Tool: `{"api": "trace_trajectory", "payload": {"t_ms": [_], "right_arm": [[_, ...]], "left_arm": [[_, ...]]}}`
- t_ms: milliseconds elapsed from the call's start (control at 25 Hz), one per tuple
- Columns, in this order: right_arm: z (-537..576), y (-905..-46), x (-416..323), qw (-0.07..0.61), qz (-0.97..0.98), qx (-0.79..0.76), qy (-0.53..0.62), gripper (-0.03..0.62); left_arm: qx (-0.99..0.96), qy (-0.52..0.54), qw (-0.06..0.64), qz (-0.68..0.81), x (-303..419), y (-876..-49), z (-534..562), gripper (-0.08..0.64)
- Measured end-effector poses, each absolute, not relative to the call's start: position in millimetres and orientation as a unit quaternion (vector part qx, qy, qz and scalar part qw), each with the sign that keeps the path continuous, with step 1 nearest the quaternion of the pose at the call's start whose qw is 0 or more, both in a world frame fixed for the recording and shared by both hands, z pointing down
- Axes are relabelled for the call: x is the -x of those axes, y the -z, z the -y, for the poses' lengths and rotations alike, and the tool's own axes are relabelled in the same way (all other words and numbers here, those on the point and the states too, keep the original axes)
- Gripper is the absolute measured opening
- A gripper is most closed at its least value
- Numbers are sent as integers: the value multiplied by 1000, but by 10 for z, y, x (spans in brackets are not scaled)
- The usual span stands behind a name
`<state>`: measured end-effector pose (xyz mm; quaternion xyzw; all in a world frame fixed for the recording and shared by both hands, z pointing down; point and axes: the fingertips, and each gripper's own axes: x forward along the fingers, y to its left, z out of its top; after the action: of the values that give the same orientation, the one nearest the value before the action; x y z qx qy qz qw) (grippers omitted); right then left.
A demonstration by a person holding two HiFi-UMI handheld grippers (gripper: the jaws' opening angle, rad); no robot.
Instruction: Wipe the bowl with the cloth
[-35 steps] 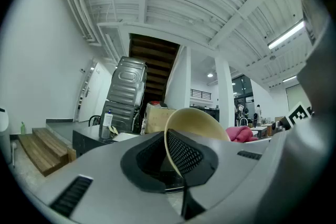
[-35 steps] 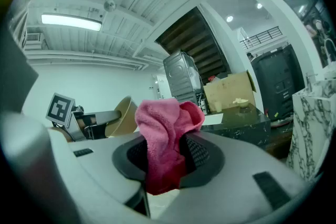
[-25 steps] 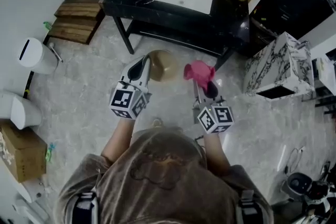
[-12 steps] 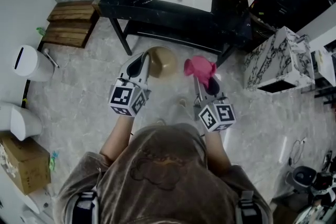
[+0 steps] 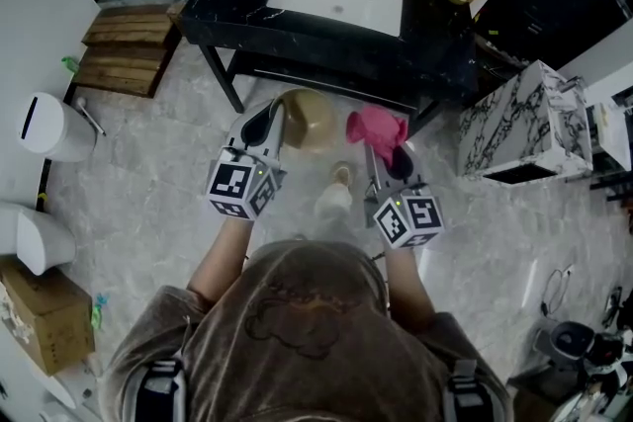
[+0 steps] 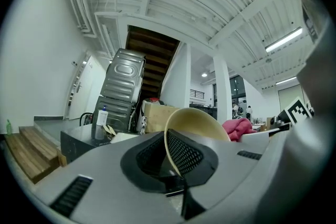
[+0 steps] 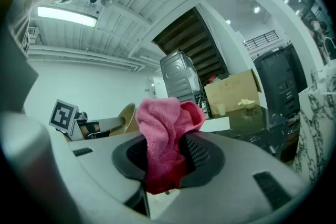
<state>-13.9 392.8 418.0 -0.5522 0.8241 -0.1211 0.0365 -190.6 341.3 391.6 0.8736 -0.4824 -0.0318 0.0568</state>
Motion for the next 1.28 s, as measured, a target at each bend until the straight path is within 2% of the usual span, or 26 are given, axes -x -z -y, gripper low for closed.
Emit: {"api": "trace_trajectory", "payload": {"t_ms": [720, 1280], "right_arm": [[-2132, -4162, -343, 44, -835, 531, 137, 115], [-532, -4011, -1186, 60, -845, 511, 141, 115]], "left_arm": [[-867, 20, 62, 494, 1470, -3845, -1737, 20], [-857, 20, 60, 512, 781, -3717, -95, 20]]}}
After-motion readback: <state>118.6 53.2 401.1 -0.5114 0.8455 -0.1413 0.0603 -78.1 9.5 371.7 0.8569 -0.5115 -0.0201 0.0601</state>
